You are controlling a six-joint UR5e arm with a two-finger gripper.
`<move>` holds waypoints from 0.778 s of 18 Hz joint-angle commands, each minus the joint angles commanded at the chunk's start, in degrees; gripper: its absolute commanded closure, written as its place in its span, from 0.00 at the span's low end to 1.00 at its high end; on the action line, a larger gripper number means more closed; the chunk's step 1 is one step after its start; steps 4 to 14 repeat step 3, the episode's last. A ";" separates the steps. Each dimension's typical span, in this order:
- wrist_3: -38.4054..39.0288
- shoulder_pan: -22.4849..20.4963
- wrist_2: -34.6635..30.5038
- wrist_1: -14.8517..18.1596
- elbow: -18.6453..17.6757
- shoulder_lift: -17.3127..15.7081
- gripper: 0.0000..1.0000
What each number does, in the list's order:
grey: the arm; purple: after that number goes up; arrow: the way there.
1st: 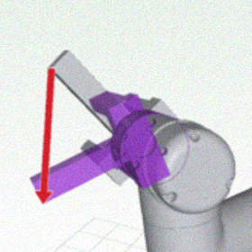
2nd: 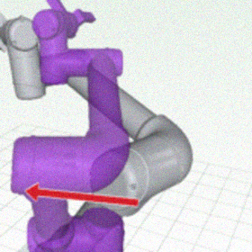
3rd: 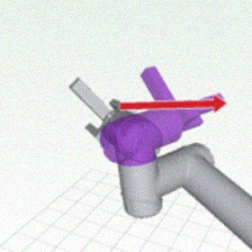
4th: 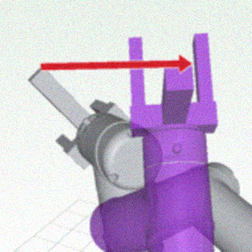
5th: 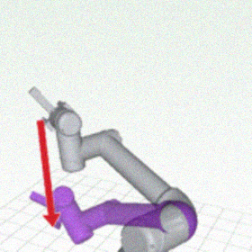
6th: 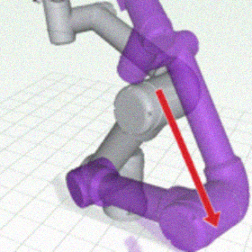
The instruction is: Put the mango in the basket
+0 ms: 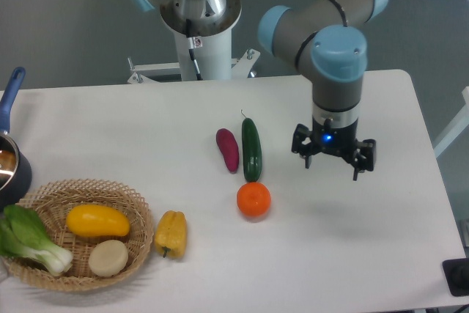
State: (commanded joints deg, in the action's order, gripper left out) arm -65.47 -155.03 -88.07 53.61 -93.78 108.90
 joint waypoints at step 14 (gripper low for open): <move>-4.22 -1.85 0.35 1.50 0.17 -0.26 0.00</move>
